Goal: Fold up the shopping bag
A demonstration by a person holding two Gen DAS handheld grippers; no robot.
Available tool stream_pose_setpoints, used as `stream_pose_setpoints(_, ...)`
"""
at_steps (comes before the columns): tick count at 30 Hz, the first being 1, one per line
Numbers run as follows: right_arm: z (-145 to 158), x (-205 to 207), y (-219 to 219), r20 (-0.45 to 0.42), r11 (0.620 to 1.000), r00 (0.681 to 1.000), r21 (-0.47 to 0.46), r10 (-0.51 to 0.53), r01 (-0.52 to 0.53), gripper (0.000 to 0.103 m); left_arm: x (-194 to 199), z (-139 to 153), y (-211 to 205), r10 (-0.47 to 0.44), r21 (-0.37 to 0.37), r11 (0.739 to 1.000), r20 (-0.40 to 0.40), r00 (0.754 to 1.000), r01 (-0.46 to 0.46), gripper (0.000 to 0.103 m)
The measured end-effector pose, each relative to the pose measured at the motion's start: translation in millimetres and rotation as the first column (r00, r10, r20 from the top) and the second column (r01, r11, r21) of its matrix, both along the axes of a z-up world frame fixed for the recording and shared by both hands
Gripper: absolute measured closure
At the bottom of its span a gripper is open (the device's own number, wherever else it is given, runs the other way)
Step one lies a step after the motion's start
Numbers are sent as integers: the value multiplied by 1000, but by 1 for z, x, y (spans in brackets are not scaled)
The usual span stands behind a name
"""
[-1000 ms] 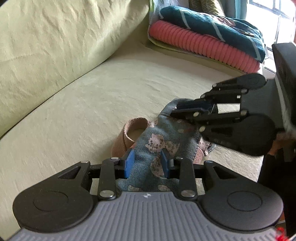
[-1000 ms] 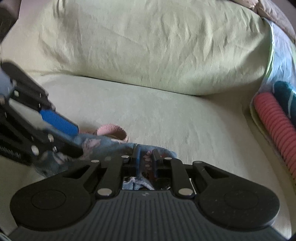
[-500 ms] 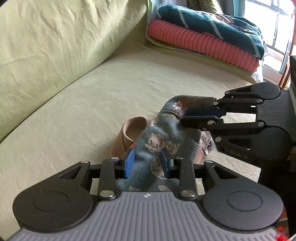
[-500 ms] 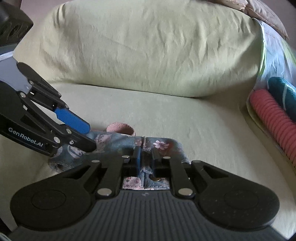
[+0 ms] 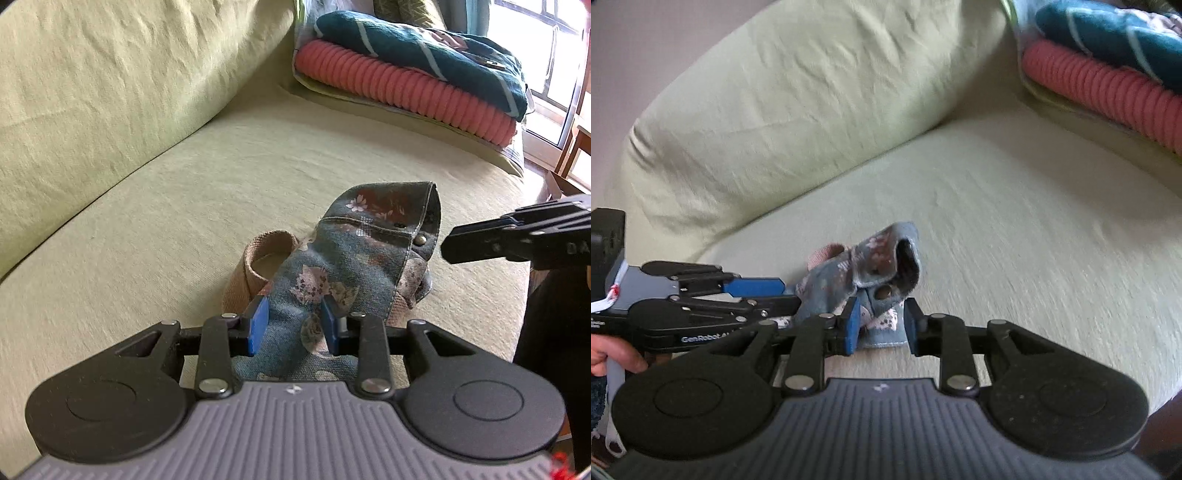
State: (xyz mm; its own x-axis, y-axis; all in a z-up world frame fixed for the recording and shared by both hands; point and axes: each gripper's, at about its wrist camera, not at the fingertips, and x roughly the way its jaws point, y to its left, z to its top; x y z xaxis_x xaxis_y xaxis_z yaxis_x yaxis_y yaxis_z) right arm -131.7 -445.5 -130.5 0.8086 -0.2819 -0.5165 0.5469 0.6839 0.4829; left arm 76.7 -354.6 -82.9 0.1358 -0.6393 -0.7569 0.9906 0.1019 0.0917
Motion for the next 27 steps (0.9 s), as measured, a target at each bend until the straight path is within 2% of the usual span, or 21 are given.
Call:
stream_pose_setpoints(5,15,11,11,64,988,998,-153,3,7,86,1,0,1,0,-2,1000,-3,1000,0,65)
stream_pose_setpoints(8,10,31,7,14,985,1000,-173,22,-20,90,2,0,1,-2,0,1000,-4,1000,2,65)
stream_pose_setpoints(9,3,41,3,-47,987,998,-152,42,-49,89,2,-1,0,-4,1,1000,-4,1000,4,65)
stream_pose_setpoints(12,-5,55,13,-151,950,986,-288,78,-119,89,1,-1,-2,-6,3,1000,7,1000,6,65)
stream_pose_setpoints(13,-4,58,13,-169,944,982,-302,84,-133,89,1,-1,-2,-6,4,1000,6,1000,6,65)
stream_pose_setpoints(17,4,55,-2,-148,971,984,-206,94,-123,89,2,0,-2,-10,9,1000,4,1000,9,65)
stream_pose_setpoints(22,13,45,3,-114,981,990,-165,88,-106,89,1,0,0,-4,4,1000,4,1000,4,65)
stream_pose_setpoints(27,19,39,20,-75,969,992,-219,100,-114,89,2,-1,0,-6,1,1000,1,1000,6,65)
